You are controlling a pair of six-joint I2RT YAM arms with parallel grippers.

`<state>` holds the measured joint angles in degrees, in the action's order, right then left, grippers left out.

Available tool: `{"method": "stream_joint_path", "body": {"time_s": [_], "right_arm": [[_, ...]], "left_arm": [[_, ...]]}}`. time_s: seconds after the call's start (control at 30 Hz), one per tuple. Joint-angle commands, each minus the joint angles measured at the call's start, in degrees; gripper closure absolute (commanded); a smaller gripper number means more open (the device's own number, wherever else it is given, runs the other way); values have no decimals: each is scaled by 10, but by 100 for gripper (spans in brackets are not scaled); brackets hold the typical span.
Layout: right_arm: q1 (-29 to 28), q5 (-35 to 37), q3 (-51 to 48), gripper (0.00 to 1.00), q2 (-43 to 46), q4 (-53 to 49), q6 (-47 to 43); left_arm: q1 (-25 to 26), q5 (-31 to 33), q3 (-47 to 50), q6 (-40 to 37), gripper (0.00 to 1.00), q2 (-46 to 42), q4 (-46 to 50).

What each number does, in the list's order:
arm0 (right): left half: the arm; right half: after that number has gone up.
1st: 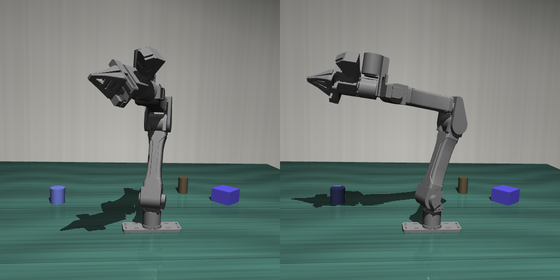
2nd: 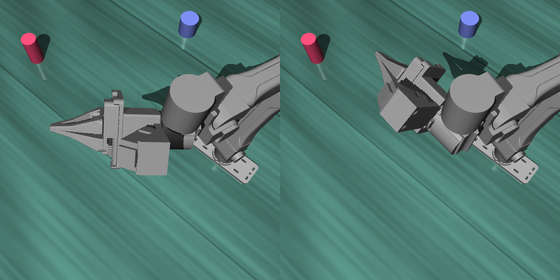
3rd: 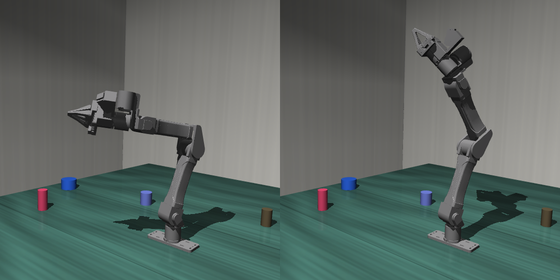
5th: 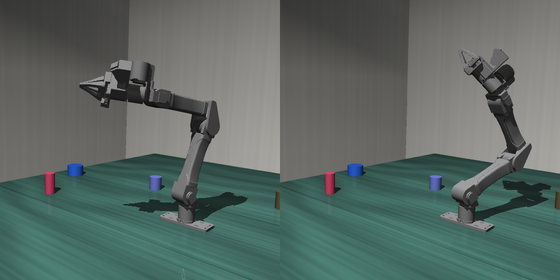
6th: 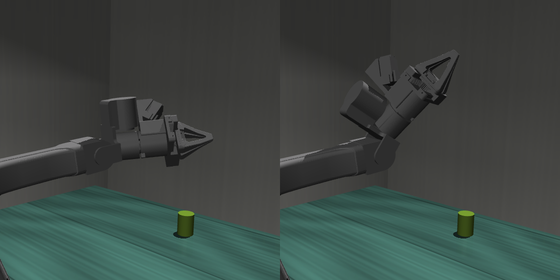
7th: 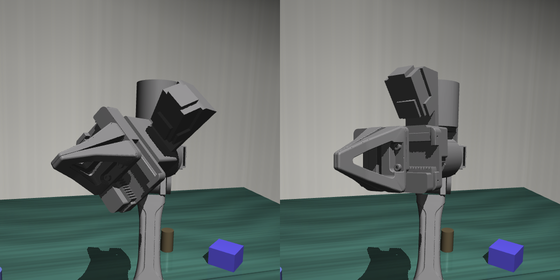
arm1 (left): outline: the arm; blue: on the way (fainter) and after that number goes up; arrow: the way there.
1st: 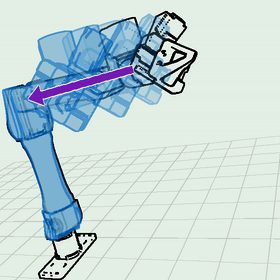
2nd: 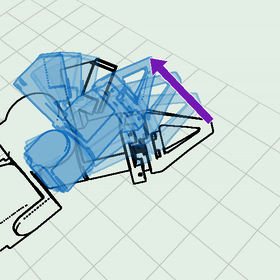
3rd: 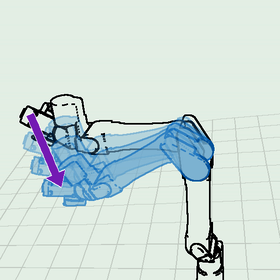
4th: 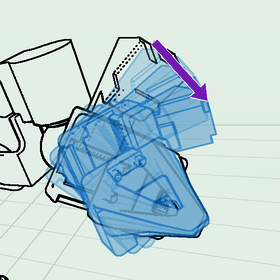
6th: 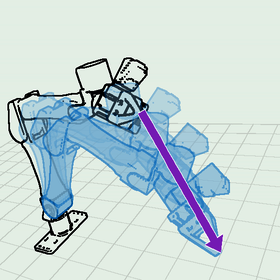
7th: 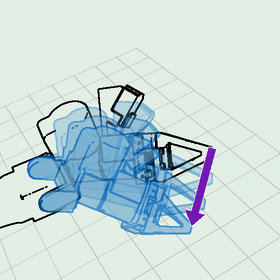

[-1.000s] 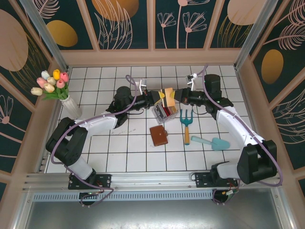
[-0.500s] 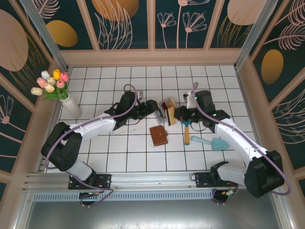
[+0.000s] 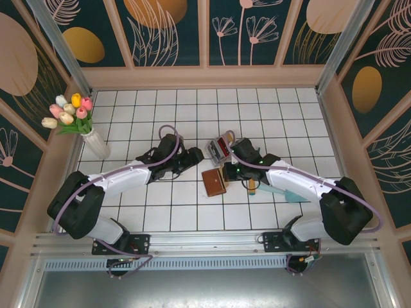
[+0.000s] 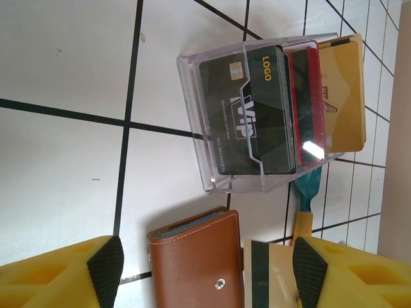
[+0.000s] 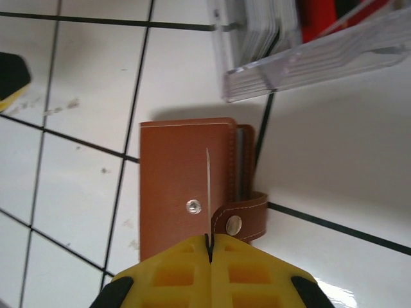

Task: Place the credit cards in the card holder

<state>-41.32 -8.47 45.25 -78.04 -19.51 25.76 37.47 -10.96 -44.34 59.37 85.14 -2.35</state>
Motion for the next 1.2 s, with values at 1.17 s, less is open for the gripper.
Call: {"method": "stream_joint_path", "body": {"time_s": [1.17], "right_arm": [[36, -140, -42, 99, 10, 125, 73]], "left_arm": [[58, -61, -2, -5, 29, 84, -38]]}}
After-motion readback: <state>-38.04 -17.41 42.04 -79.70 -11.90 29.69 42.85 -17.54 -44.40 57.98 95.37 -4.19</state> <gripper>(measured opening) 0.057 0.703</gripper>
